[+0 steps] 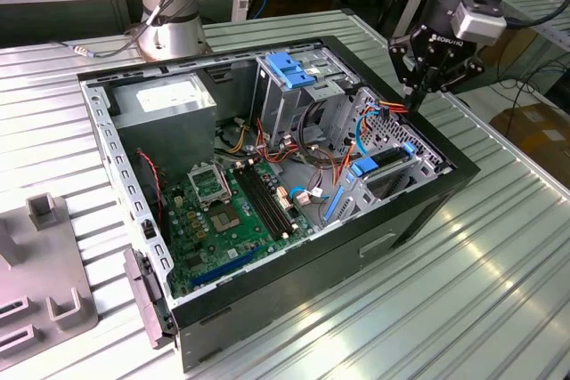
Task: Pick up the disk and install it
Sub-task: 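Insert the first disk wire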
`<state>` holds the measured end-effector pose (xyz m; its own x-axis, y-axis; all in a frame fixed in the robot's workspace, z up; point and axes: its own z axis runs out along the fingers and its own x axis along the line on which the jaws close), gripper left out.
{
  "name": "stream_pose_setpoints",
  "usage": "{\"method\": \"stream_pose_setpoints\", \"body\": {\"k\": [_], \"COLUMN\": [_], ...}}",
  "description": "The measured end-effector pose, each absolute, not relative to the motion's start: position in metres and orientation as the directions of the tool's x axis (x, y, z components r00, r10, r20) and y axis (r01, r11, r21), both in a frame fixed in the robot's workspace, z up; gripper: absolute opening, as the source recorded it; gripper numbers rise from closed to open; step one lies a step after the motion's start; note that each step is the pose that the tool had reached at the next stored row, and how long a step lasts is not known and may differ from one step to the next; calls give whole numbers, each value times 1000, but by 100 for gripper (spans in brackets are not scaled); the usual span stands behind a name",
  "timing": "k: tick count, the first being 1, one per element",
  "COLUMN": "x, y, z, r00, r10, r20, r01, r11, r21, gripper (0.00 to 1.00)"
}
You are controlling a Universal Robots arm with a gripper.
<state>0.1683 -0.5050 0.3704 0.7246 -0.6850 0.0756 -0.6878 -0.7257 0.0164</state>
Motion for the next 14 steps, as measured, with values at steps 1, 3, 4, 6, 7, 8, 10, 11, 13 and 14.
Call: {"method": "stream_pose_setpoints", "body": {"k": [1, 3, 4, 6, 7, 8, 10, 11, 13, 14], "x": [168, 168, 168, 168, 168, 167, 164, 163, 161, 161], "y": [-505, -505, -505, -505, -505, -505, -505, -505, -505, -505], "z": [370, 370, 370, 370, 370, 370, 370, 370, 370, 370], "r00": [707, 682, 674, 657, 652, 650, 647, 646, 642, 638], "r10": [-703, -727, -735, -749, -754, -755, -758, -759, -763, -766], "r20": [77, 79, 80, 81, 82, 82, 82, 82, 82, 82], "r01": [-706, -731, -738, -753, -757, -759, -762, -763, -766, -770], "r11": [-708, -683, -675, -658, -653, -651, -648, -646, -642, -638], "r21": [18, 20, 21, 22, 22, 23, 23, 23, 23, 23], "gripper": [16, 16, 16, 16, 16, 16, 16, 16, 16, 16]}}
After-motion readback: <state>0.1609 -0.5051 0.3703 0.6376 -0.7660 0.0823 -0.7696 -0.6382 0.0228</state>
